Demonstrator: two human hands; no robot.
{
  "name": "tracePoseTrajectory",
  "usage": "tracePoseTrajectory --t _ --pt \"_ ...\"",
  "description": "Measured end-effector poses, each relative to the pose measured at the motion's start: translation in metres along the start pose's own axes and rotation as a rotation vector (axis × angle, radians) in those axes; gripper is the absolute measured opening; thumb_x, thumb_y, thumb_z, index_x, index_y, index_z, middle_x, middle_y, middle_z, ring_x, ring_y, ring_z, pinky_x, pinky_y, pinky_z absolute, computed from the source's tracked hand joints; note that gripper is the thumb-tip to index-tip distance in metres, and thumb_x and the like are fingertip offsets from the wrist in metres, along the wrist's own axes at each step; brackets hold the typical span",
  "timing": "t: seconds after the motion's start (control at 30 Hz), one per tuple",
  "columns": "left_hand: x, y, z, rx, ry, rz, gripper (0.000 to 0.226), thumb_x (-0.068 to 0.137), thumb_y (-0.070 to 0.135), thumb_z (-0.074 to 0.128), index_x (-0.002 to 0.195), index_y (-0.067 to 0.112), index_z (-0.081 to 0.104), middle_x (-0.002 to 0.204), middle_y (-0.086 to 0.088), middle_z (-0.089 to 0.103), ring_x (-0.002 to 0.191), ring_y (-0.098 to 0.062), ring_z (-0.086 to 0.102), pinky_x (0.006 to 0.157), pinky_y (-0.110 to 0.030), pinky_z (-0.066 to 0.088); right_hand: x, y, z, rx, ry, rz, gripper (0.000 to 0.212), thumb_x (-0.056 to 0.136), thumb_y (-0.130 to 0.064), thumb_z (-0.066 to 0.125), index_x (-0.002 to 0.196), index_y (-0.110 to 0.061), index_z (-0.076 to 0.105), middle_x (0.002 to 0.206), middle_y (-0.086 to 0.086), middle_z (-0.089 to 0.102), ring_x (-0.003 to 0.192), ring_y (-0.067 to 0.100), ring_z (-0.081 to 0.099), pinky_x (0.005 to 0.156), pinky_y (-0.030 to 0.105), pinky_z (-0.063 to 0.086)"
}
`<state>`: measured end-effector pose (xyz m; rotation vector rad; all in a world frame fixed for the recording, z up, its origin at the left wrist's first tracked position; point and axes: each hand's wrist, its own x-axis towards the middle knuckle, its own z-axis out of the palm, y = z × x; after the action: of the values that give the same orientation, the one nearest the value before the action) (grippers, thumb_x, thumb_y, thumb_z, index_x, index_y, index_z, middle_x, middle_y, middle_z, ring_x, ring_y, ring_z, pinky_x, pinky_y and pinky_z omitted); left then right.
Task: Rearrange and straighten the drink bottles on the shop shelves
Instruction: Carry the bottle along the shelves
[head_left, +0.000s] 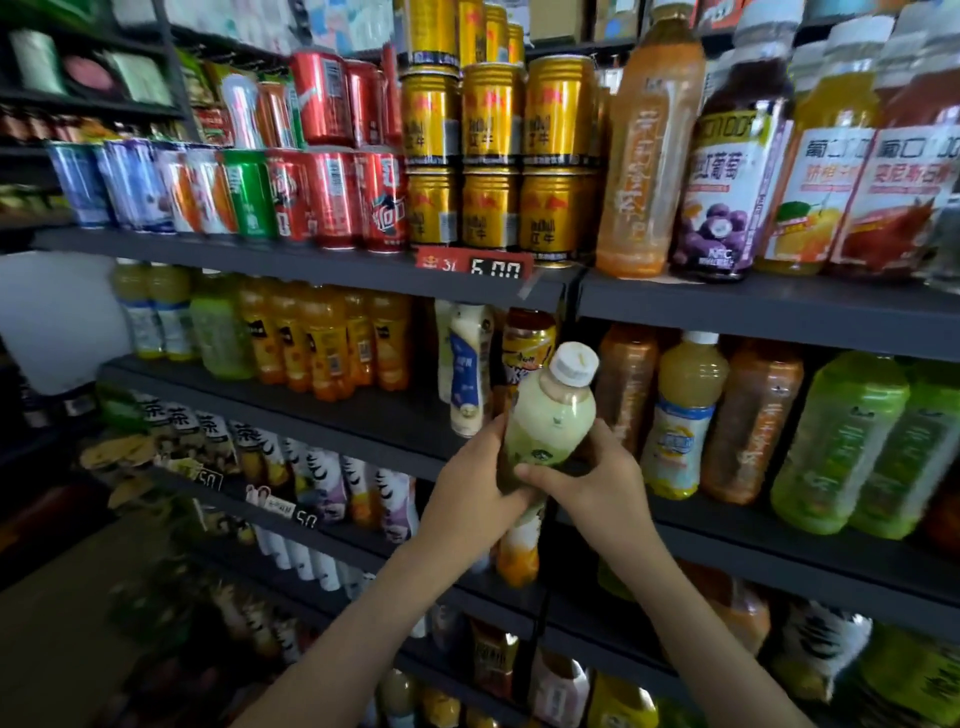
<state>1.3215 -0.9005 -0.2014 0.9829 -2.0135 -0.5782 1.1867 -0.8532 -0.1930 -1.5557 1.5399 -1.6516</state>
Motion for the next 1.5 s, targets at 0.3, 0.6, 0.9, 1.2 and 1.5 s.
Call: tracePoseTrajectory --t 0.3,0.6,0.9,1.2,1.5 --pt "0.053 -0.126 -0.090 -0.097 0.138 -0.058 0.068 0.076 0.019 0.078 0.135 0.023 0.044 0.113 0.013 0.053 0.106 -0.003 0.049 0.077 0.006 0.033 0.059 0.005 0.090 -0.012 -0.115 -0.050 0.049 0.086 -0.024 0.066 0.130 -0.034 0.047 0.119 -0.018 0.057 0.112 -0.011 0.051 0.088 0.009 0.045" --pt "0.121 -0.174 -0.109 -0.314 -0.180 -0.139 0.042 0.080 0.021 0.074 0.119 0.019 0.057 0.113 0.011 0.062 0.110 -0.008 0.057 0.084 -0.017 0.046 0.073 0.028 0.112 -0.142 0.338 -0.024 0.027 0.092 -0.010 0.056 0.114 -0.025 0.056 0.101 -0.008 0.063 0.091 -0.006 0.057 0.078 0.017 0.048" --pt "0.150 -0.175 -0.095 -0.418 -0.324 -0.166 0.059 0.082 0.024 0.072 0.133 0.019 0.043 0.129 -0.002 0.056 0.115 -0.012 0.053 0.087 -0.022 0.043 0.087 0.026 0.145 -0.311 0.378 -0.002 0.030 0.089 -0.004 0.059 0.119 -0.008 0.055 0.100 0.000 0.062 0.087 0.008 0.058 0.071 0.002 0.042" --pt "0.143 -0.197 -0.088 -0.139 -0.335 -0.013 0.057 0.079 0.023 0.074 0.130 0.013 0.050 0.117 0.001 0.061 0.106 -0.009 0.056 0.075 -0.010 0.041 0.109 0.032 0.214 -0.554 0.266 0.090 0.057 0.090 -0.021 0.060 0.139 -0.007 0.035 0.131 0.011 0.049 0.121 0.024 0.046 0.097 0.031 0.039" --pt "0.137 -0.190 -0.059 -0.211 -0.201 -0.008 0.059 0.083 0.018 0.070 0.135 0.015 0.043 0.127 -0.007 0.057 0.118 -0.021 0.053 0.088 -0.025 0.043 0.102 0.040 0.201 -0.595 0.300 0.047 0.045 0.093 -0.016 0.055 0.134 -0.008 0.039 0.126 0.011 0.050 0.115 0.026 0.051 0.090 0.036 0.047"
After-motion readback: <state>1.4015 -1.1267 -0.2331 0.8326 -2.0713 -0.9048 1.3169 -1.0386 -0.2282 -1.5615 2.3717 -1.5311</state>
